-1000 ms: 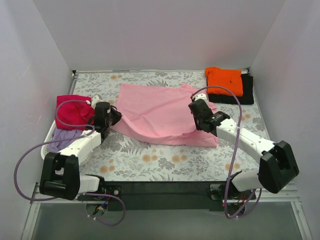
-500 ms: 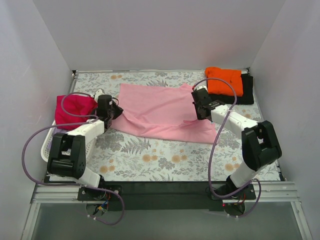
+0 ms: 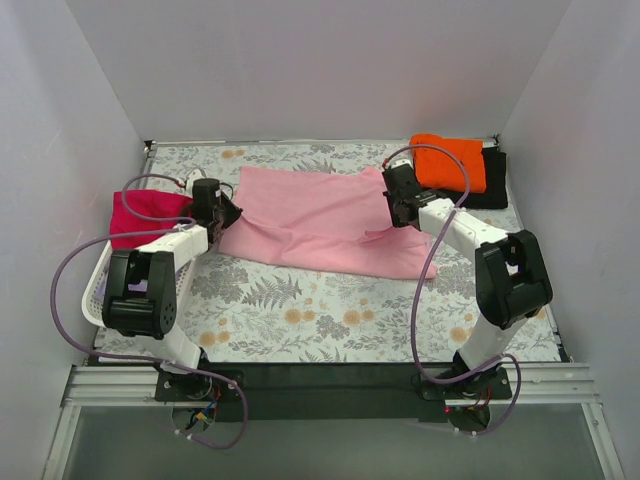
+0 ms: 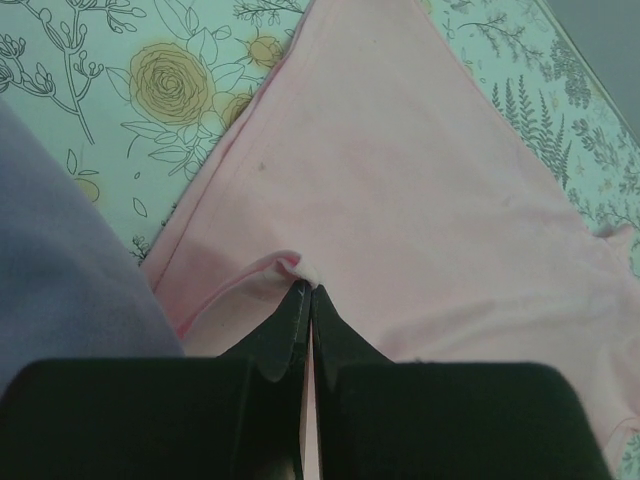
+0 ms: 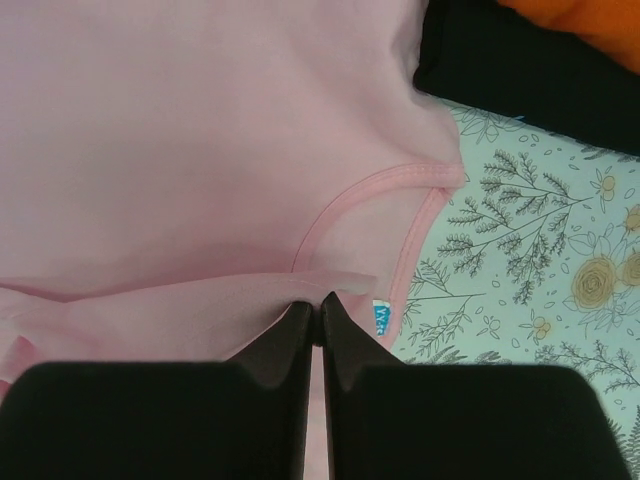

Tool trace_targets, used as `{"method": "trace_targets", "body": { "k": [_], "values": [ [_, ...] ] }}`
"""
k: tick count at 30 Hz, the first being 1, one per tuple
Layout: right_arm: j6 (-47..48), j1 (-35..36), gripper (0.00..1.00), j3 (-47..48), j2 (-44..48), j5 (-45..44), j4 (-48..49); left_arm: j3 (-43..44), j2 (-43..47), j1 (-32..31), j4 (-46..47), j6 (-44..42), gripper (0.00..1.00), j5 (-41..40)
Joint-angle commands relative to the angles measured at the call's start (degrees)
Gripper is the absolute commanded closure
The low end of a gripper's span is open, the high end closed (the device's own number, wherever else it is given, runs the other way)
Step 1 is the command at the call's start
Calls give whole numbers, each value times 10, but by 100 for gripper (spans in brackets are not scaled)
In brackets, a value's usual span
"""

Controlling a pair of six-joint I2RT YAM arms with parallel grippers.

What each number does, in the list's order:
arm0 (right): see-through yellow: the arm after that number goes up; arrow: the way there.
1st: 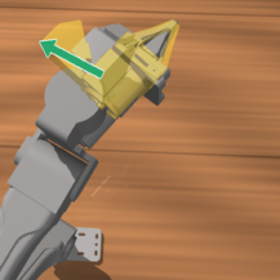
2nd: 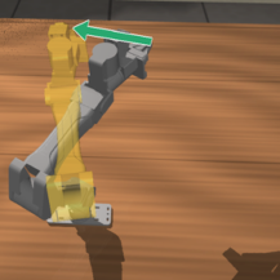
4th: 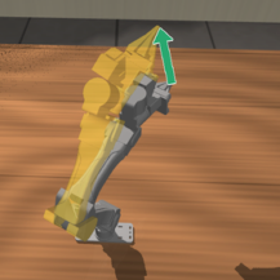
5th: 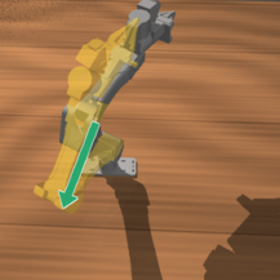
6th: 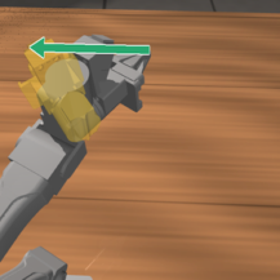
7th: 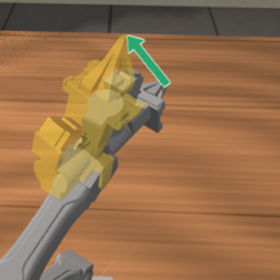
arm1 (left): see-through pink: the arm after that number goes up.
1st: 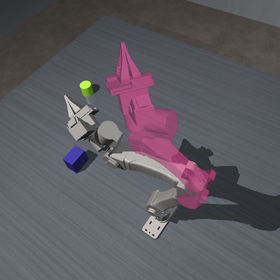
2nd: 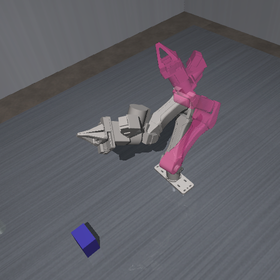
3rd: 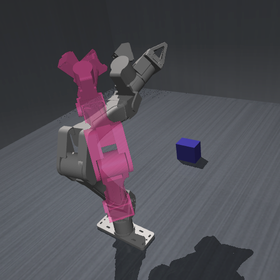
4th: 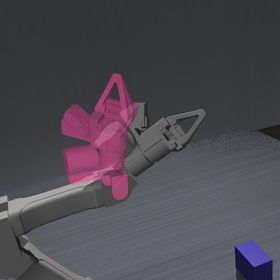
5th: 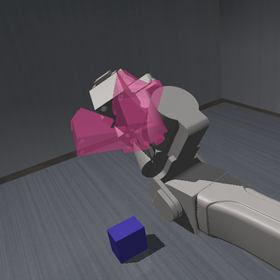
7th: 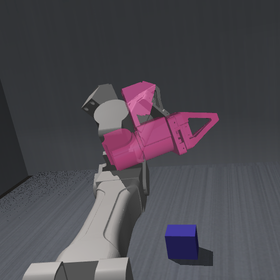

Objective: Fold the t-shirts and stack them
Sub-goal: Fold the tshirt

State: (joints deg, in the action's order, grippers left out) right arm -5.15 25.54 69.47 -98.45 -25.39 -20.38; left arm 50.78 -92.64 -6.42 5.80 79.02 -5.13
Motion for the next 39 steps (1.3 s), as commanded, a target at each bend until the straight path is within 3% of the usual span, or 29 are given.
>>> {"method": "trace_targets", "body": {
  "k": [1, 19, 23, 24, 25, 26, 27, 29, 31, 34, 39],
  "values": [
    [13, -8, 99, 28, -10, -13, 16, 32, -15, 5, -24, -16, 100, 6],
    [21, -29, 99, 43, -51, -15, 16, 93, -85, 25, -60, -30, 100, 16],
    [22, -33, 99, 57, -65, -12, 16, 106, -89, 25, -73, -30, 74, 8],
    [22, -34, 99, 62, -67, -13, 16, 108, -87, 25, -74, -31, 59, 6],
    [21, -37, 97, 71, -69, -12, 16, 113, -84, 25, -74, -31, 53, 5],
    [21, -37, 81, 75, -68, -14, 16, 122, -78, 25, -74, -33, 47, 5],
    [22, -37, 74, 79, -68, -16, 16, 129, -74, 25, -74, -36, 38, 6],
    [23, -39, 58, 85, -54, -25, 16, 141, -61, 25, -74, -40, 33, 13],
    [24, -39, 50, 86, -32, -34, 16, 154, -43, 22, -73, -44, 28, 16],
    [18, -38, 46, 76, 8, -28, 16, 153, -26, 1, -69, -55, 27, 9],
    [1, -37, 46, 6, 49, 148, 69, 114, 8, -61, -23, -67, 27, -8]
  ]
}}
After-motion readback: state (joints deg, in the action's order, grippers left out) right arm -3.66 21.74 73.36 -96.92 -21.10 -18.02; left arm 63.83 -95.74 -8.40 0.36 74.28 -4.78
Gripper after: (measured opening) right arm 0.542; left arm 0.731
